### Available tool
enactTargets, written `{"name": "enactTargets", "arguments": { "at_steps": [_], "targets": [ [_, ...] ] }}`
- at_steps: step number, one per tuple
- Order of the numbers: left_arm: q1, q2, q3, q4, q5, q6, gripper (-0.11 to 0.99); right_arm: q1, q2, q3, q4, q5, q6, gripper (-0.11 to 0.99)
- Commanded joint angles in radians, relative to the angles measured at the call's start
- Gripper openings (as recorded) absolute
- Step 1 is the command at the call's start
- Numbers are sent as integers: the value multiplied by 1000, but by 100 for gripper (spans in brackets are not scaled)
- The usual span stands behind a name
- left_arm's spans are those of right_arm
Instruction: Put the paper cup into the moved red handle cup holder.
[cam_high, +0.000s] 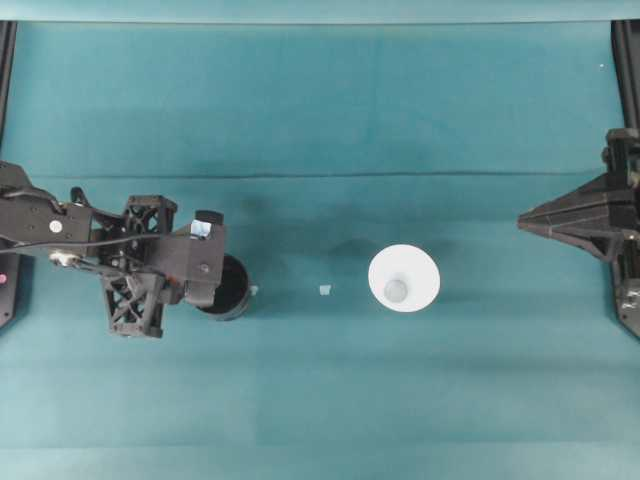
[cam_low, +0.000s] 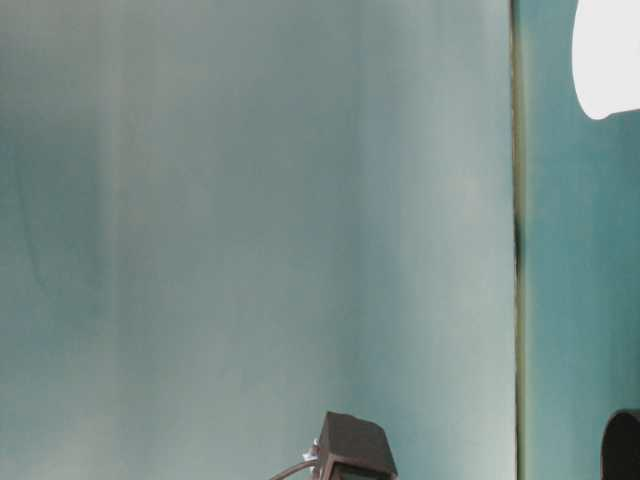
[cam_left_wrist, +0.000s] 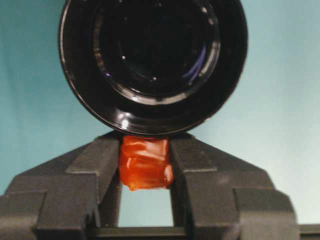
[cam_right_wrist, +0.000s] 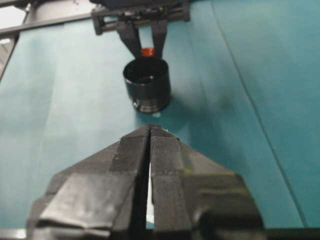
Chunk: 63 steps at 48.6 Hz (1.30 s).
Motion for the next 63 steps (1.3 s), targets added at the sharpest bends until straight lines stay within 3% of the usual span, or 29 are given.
{"name": "enactTargets", "arguments": {
  "at_steps": [1, 8, 18, 25, 33, 50, 63],
  "targets": [
    [0, -5, -20, 2, 2, -2, 27, -3, 3, -15, 0, -2, 18, -10],
    [5, -17, -51, 2, 25, -5, 27, -3, 5, -15, 2, 0, 29, -10],
    [12, -48, -156, 2, 152, -5, 27, -3, 3, -15, 2, -2, 31, -10],
    [12, -51, -213, 5, 193, -5, 27, -3, 3, -15, 2, 0, 29, -10],
    [12, -41, -259, 2, 193, -17, 27, -3, 3, -15, 2, 0, 31, -10],
    [12, 67, -407, 2, 172, -6, 27, -3, 3, -15, 2, 23, 34, -10],
    [14, 170, -465, 2, 169, -3, 27, -3, 0, -15, 0, 26, 32, -10]
  ]
}}
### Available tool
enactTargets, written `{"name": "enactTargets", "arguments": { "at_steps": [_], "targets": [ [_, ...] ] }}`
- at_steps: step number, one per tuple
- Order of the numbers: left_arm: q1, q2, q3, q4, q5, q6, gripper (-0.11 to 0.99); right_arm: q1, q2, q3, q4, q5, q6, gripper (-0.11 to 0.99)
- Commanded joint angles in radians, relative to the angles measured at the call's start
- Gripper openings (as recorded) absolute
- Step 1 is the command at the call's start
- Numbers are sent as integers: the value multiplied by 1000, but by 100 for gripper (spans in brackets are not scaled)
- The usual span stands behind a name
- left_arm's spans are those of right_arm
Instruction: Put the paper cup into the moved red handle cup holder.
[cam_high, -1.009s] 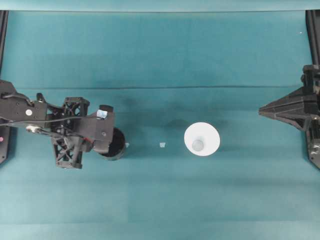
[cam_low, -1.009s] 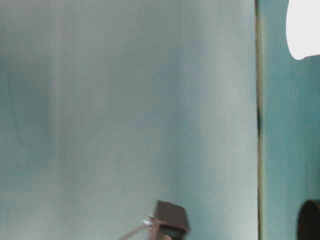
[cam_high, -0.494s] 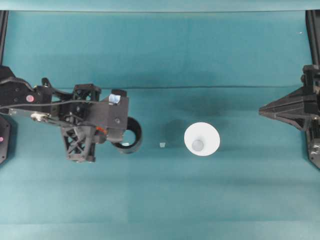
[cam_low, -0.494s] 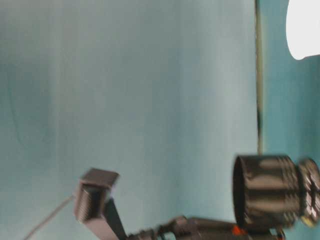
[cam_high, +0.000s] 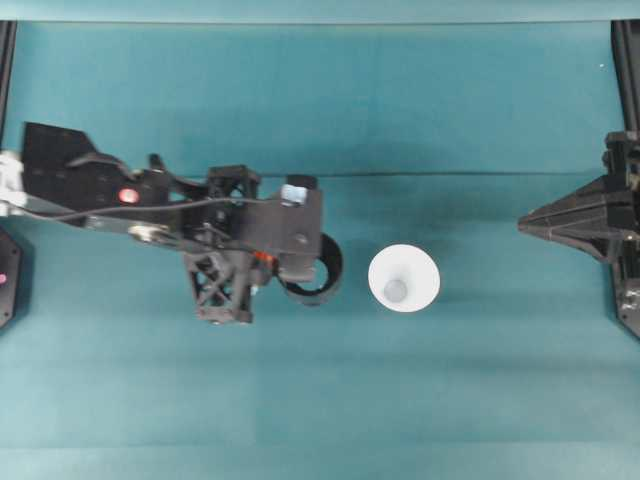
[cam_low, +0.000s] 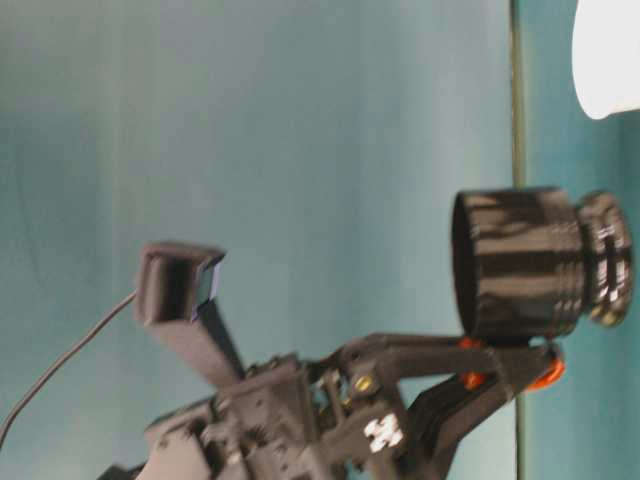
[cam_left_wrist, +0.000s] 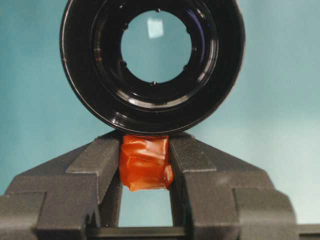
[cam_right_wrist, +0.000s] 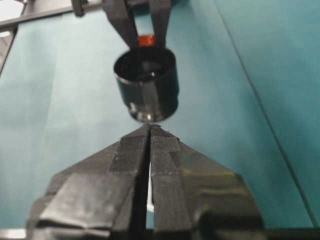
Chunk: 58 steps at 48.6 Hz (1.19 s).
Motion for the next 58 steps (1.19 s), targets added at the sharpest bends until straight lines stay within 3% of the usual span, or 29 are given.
{"name": "enactTargets", "arguments": {
  "at_steps": [1, 20, 38, 58],
  "targets": [
    [2, 23, -31, 3, -9, 2, 27, -2, 5, -15, 3, -5, 6, -10],
    [6, 114, -46, 3, -83, 2, 27, -3, 5, -15, 2, -5, 6, -10],
    [12, 130, -43, 3, -86, 2, 27, -3, 3, -15, 3, -5, 6, -10],
    [31, 176, -38, 3, -100, 2, 27, -6, -3, -17, 0, -11, 6, -10]
  ]
}}
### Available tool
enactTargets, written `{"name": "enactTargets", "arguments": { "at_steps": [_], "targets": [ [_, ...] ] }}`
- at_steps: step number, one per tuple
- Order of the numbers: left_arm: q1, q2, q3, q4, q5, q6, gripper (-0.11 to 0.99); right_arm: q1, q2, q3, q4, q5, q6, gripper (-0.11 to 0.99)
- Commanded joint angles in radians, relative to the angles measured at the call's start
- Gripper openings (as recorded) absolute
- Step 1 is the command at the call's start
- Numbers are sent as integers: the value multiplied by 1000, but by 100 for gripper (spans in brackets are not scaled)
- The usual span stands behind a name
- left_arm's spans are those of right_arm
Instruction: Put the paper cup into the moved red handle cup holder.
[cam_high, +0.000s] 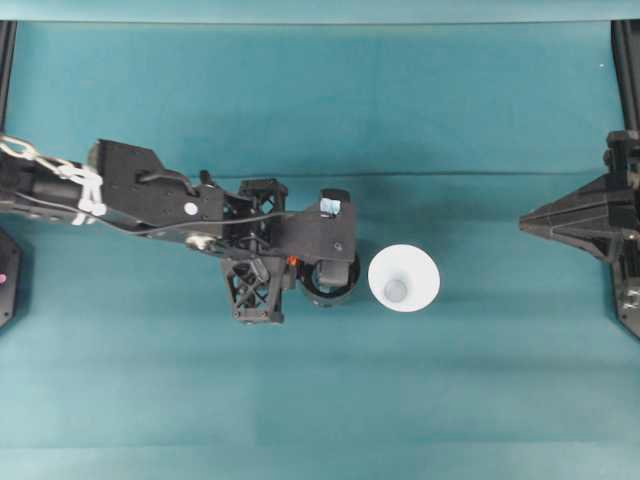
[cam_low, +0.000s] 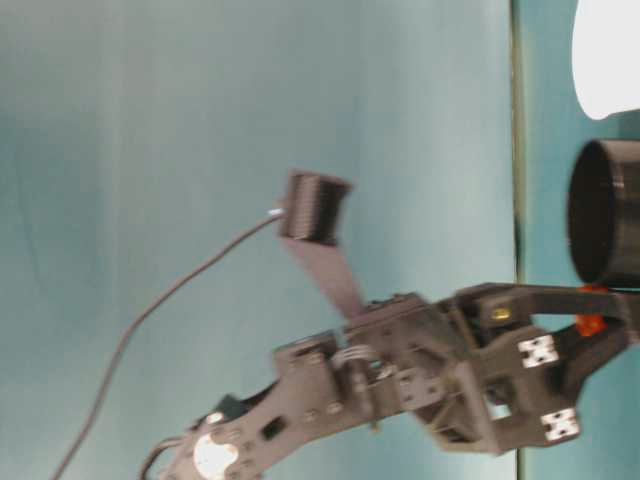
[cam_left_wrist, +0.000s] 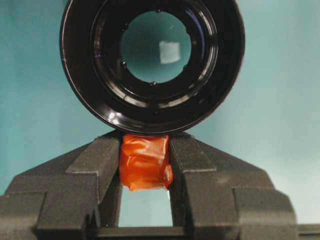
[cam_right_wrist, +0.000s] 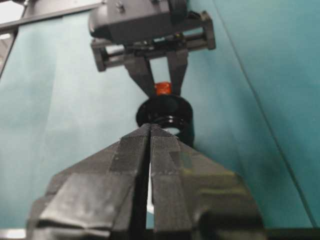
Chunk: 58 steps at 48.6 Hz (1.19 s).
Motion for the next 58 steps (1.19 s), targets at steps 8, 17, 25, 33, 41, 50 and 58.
{"name": "enactTargets", "arguments": {
  "at_steps": [8, 17, 25, 33, 41, 50, 58],
  "targets": [
    [2, 2, -8, 2, -20, 2, 27, -5, -2, -15, 0, -6, 6, -10],
    [0, 0, -5, 2, -41, -3, 27, -5, -9, -15, 0, -3, 6, -10],
    [0, -2, 6, 2, -77, 0, 27, -5, -14, -15, 0, -3, 6, -10],
    [0, -2, 14, 2, -63, -3, 27, -6, -14, -15, 0, -3, 5, -10],
    [-2, -2, 17, 2, -54, -3, 27, -5, -14, -15, 0, -3, 5, -10],
    [-2, -2, 18, 2, -54, -3, 27, -5, -14, -15, 0, -3, 5, -10],
    [-2, 0, 25, 2, -54, -3, 27, -5, -14, -15, 0, -3, 5, -10]
  ]
}}
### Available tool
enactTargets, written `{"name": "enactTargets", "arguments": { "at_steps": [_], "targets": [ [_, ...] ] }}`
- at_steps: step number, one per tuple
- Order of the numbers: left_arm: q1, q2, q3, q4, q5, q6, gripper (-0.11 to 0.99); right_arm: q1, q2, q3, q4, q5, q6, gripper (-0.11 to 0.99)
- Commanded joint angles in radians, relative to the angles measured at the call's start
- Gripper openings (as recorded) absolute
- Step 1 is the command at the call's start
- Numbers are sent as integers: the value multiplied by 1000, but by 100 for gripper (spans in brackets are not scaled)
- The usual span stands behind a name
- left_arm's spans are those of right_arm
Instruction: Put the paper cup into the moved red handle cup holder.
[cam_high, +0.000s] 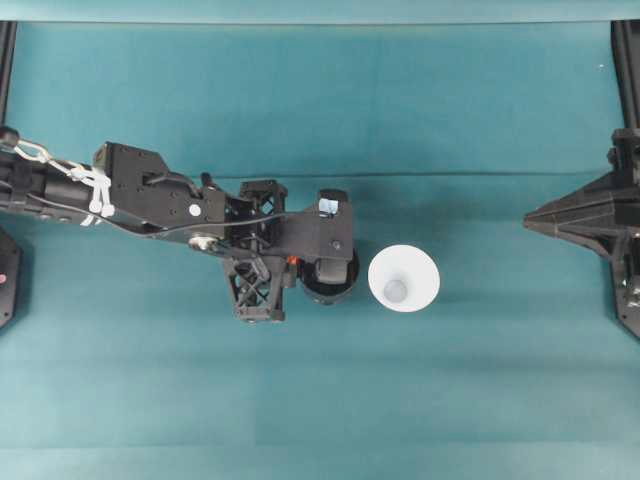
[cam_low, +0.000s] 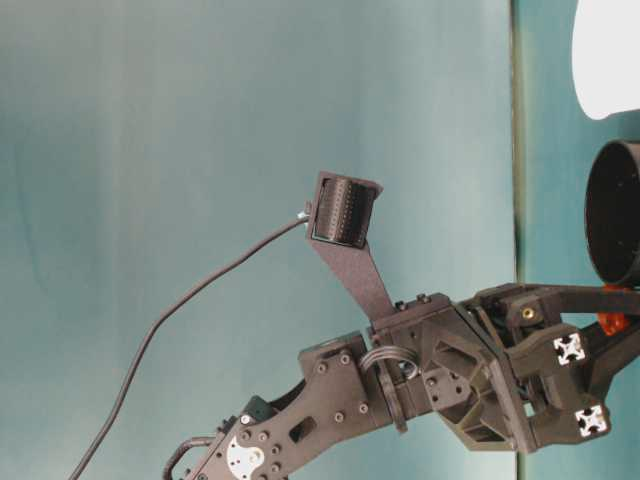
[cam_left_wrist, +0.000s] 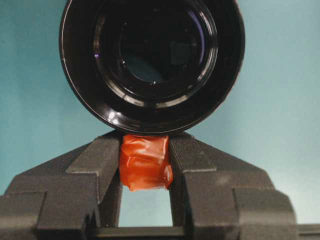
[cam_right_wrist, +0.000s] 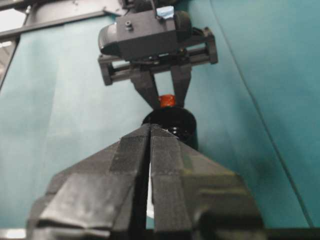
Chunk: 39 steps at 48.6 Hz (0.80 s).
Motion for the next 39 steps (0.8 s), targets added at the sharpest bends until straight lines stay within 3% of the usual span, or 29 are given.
{"name": "enactTargets", "arguments": {
  "at_steps": [1, 9, 16, 21, 31, 39],
  "targets": [
    [-3, -6, -3, 2, -3, -3, 27, -2, 5, -15, -2, -5, 5, -10],
    [-3, -5, 2, 2, -8, -6, 32, -2, 5, -15, -2, -5, 6, -10],
    [-3, -5, 5, 2, -14, 3, 76, -2, 5, -15, -2, -5, 6, -10],
    [-3, -8, 9, 2, -12, 8, 96, -2, 5, -15, -2, -3, 6, -10],
    [-2, -43, 20, 2, 6, 12, 94, -2, 5, -15, -2, 8, 6, -10],
    [-2, -132, 28, 2, 57, 55, 94, -2, 5, -15, -2, 8, 6, -10]
  ]
}}
